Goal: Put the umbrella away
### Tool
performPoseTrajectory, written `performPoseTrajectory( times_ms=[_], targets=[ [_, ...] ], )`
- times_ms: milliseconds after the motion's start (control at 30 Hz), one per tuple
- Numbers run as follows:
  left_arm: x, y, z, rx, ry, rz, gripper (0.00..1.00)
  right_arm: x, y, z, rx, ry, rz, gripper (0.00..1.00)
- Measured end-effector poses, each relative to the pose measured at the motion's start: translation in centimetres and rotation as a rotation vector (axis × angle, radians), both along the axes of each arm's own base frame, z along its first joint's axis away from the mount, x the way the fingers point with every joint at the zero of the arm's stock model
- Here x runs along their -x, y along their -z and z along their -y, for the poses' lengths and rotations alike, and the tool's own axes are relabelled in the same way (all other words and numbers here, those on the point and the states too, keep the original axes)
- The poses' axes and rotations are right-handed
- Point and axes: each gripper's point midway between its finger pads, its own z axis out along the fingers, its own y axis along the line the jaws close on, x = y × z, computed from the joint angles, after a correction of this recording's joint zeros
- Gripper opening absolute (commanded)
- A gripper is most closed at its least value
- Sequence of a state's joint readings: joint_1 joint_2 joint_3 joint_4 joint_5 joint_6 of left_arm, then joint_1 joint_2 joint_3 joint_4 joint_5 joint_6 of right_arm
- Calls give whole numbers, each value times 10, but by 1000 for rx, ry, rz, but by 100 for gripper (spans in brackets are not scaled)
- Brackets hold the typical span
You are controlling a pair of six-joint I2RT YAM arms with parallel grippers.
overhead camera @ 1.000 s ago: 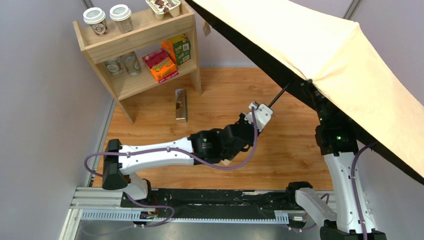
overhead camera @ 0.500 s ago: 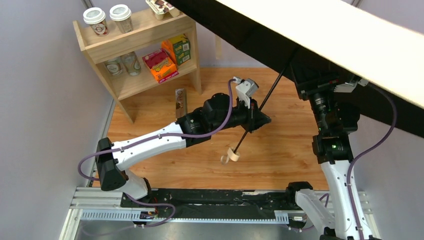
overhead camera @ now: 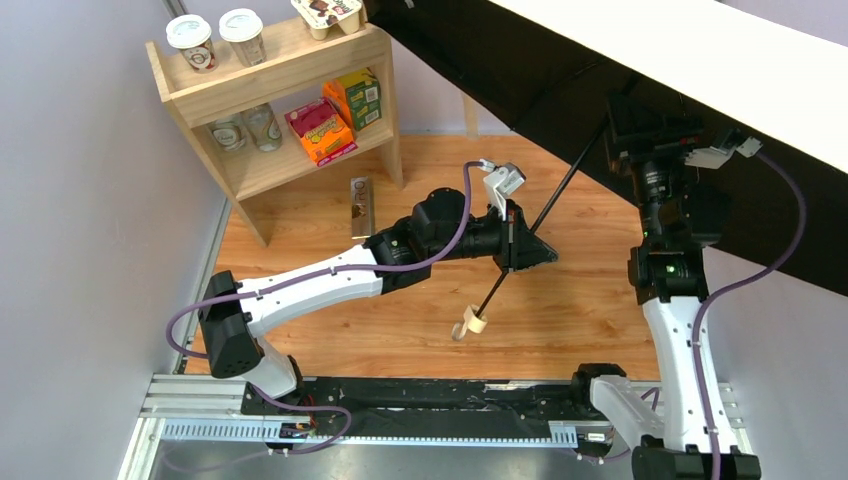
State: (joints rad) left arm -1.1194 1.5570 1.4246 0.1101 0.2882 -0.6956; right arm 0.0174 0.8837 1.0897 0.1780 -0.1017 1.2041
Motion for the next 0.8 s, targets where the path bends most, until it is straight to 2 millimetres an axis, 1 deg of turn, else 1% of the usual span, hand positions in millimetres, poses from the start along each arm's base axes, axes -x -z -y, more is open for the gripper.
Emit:
performPoseTrajectory(
  times_ms=[100, 167, 300, 433, 600, 700, 767, 800],
  targets=[
    [3, 5, 0, -6, 18, -11, 0, -14, -1, 19, -55, 38, 0, 82],
    [6, 5, 0, -6, 29, -21, 0, -23, -5, 29, -89, 46, 14, 80],
    [7, 3, 0, 4, 36, -29, 0, -33, -14, 33, -120, 21, 45, 73],
    [9, 2, 1, 9, 47, -36, 0, -29, -22, 34, -137, 9, 77, 63],
    [13, -5, 2, 38, 68, -45, 0, -24, -41, 34, -155, -31, 144, 61],
    [14, -7, 2, 51, 74, -48, 0, -24, -44, 34, -167, -50, 158, 61],
    [14, -8, 3, 54, 75, -51, 0, -25, -45, 34, -174, -58, 159, 66],
    [14, -7, 3, 54, 76, -54, 0, -25, -45, 33, -178, -65, 163, 66]
  ],
)
